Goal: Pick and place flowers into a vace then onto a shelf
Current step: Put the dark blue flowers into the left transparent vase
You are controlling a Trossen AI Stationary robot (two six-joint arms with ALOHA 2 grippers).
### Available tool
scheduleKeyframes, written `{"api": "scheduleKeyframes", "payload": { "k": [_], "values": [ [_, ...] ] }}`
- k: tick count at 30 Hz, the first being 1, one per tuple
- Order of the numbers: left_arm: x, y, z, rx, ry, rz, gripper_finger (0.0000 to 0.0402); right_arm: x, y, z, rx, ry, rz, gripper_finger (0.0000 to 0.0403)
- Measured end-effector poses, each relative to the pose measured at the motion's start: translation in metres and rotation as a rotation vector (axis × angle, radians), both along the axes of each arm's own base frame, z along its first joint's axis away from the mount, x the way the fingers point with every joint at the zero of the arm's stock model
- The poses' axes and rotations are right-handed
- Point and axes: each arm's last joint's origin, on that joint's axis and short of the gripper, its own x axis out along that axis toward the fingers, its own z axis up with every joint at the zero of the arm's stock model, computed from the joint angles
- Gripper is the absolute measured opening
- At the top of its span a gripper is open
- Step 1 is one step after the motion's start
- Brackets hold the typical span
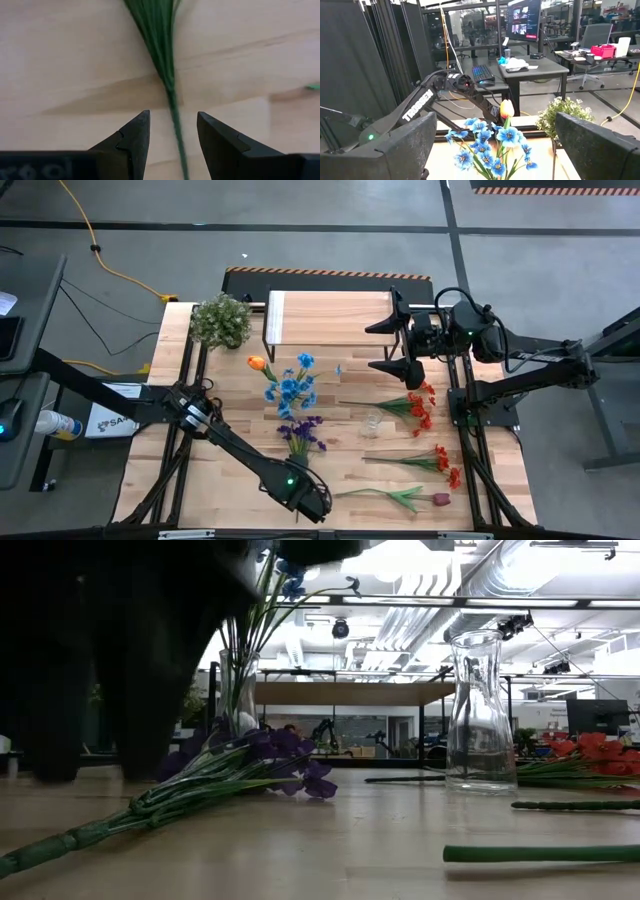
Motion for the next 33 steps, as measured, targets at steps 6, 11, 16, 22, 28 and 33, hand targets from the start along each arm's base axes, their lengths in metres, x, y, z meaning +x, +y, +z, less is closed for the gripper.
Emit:
{"api": "scheduleKeyframes", "payload": {
  "k": [6,11,16,22,28,33],
  "values": [
    [0.003,-0.003,-0.011,-0.018,0.011,-0.006,0.0195,0.0,0.0,0.0,-0.001,-0.001,0.0,0.0394],
    [0.006,-0.004,-0.018,-0.008,-0.007,-0.004,0.0195,0.0,0.0,0.0,0.001,-0.001,0.0,0.0394],
    [0.01,-0.007,-0.027,-0.033,0.002,-0.006,0.0195,0.0,0.0,0.0,0.002,0.0,0.0,0.0394],
    [0.01,-0.008,-0.028,-0.031,-0.007,-0.006,0.0195,0.0,0.0,0.0,0.002,0.0,0.0,0.0394],
    [0.012,-0.009,-0.025,-0.012,-0.026,-0.004,0.0195,0.0,0.0,0.0,0.01,0.001,0.0,0.0394],
    [0.012,-0.009,-0.025,-0.007,-0.027,-0.004,0.0195,0.0,0.0,0.0,0.01,0.001,0.0,0.0394]
  ]
}}
